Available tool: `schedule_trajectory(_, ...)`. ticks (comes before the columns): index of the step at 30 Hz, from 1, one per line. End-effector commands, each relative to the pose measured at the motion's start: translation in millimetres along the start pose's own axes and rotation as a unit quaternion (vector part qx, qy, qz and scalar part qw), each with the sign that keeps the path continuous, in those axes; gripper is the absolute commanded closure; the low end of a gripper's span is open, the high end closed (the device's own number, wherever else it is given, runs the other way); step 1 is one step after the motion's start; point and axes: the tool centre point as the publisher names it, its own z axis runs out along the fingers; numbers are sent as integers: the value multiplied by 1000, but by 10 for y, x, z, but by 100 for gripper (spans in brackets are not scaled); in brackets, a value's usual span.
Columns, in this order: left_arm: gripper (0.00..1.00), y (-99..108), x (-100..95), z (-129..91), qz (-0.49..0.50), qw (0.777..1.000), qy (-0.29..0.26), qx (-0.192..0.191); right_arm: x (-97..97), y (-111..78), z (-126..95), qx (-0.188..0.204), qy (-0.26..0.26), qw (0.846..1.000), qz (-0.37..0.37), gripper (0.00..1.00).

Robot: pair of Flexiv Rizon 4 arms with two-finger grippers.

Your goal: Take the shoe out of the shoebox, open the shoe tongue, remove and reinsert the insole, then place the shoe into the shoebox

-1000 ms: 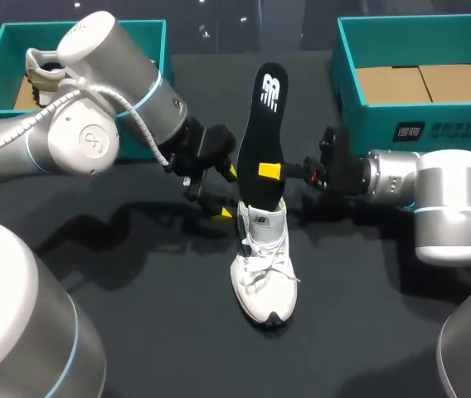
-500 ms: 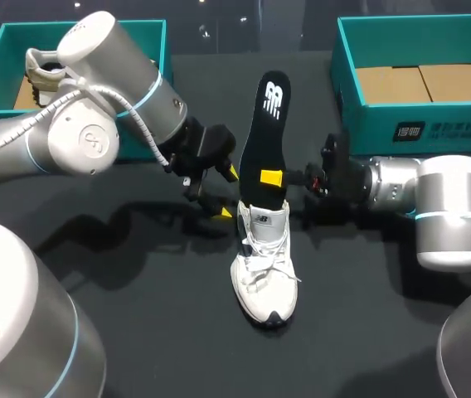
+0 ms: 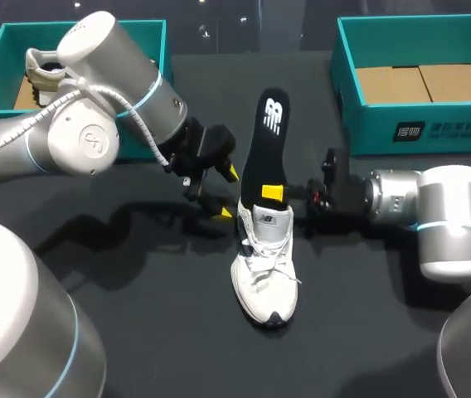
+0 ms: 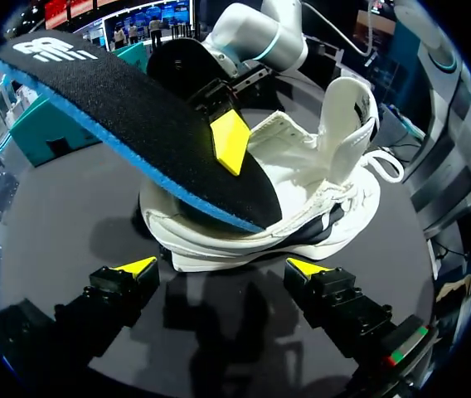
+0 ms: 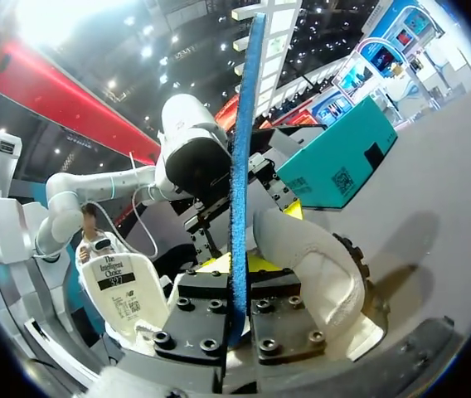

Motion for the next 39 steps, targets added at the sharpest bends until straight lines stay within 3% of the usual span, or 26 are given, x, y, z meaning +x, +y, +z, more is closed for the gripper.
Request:
schedule_trajectory(1,0,-3,-3,13,0,1000,0,-1,31,-189,-45,3,-8,1000,5,100)
schedule_trajectory(11,0,-3,-3,13,0,1000,0,-1,126,-363,-35,21,-7,1000,11,100)
schedule_trajectory(19,0,-3,-3,13,0,1000,0,-1,179,-247,99,22,17,1000,-11,100)
schedule_trajectory(26,0,-3,-3,13,0,1000,0,-1,152,-186,176,26,33,999,-16,79)
schedule_trajectory(39,0,-3,-3,13,0,1000,0,-1,220,-83,209,34,36,998,-34,76)
